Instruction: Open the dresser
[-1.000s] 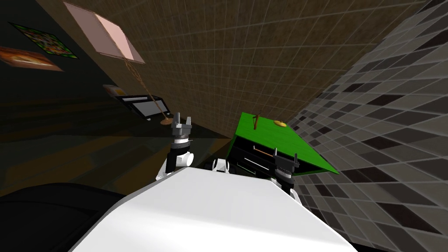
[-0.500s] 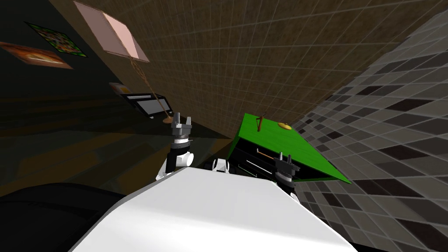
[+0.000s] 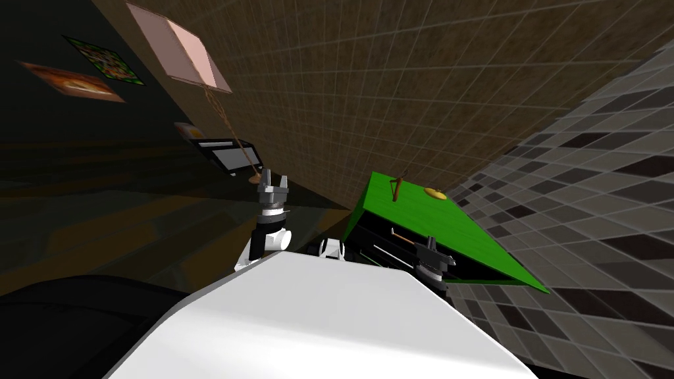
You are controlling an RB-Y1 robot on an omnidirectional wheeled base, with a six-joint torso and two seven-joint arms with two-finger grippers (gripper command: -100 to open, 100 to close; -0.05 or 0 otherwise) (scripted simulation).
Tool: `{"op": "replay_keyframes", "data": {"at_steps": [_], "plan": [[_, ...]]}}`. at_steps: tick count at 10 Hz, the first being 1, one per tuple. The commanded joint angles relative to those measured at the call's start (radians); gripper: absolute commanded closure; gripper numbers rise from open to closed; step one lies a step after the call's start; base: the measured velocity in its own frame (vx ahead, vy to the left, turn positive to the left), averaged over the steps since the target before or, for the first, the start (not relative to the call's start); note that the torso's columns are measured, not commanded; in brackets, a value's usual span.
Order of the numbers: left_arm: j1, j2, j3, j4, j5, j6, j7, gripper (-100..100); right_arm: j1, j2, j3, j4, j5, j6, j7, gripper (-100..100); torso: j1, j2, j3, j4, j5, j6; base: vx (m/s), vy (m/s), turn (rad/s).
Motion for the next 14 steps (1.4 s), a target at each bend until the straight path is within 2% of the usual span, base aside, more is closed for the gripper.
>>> {"op": "replay_keyframes", "data": {"at_steps": [1, 2, 3, 6, 11, 12, 14], "plan": [[0.000, 0.000, 0.000, 0.000, 0.000, 0.000, 0.000, 0, 0.007, 0.010, 0.000, 0.041, 0.006, 0.013, 0.034, -100, -0.001, 0.001, 0.001, 0.000, -0.001, 0.001, 0.002, -0.003, -0.020], [0.000, 0.000, 0.000, 0.000, 0.000, 0.000, 0.000, 0, 0.010, 0.018, -0.023, 0.065, 0.013, -0.009, 0.080, -100, -0.001, 0.001, 0.002, -0.001, -0.003, 0.000, 0.018, 0.009, 0.106], [0.000, 0.000, 0.000, 0.000, 0.000, 0.000, 0.000, 0, 0.010, 0.018, -0.023, 0.044, 0.013, -0.009, 0.100, -100, 0.001, 0.000, 0.001, -0.001, -0.003, -0.001, 0.017, 0.019, 0.035], [0.000, 0.000, 0.000, 0.000, 0.000, 0.000, 0.000, 0, 0.010, 0.018, -0.023, 0.083, 0.013, -0.009, 0.102, -100, 0.000, -0.002, 0.001, -0.003, -0.005, -0.003, 0.003, -0.002, -0.004], [0.000, 0.000, 0.000, 0.000, 0.000, 0.000, 0.000, 0, 0.010, 0.018, -0.023, 0.083, 0.013, -0.009, 0.102, -100, -0.004, -0.002, 0.002, -0.003, -0.009, -0.001, 0.000, -0.001, 0.000], [0.000, 0.000, 0.000, 0.000, 0.000, 0.000, 0.000, 0, 0.010, 0.014, -0.035, 0.048, 0.013, -0.027, 0.129, -100, -0.003, -0.002, 0.002, -0.004, -0.009, -0.001, 0.027, 0.058, -0.010], [0.000, 0.000, 0.000, 0.000, 0.000, 0.000, 0.000, 0, 0.027, 0.024, -0.042, 0.057, 0.023, -0.026, 0.164, -100, 0.010, -0.003, 0.000, -0.002, -0.002, -0.005, 0.062, 0.098, -0.053]]}}
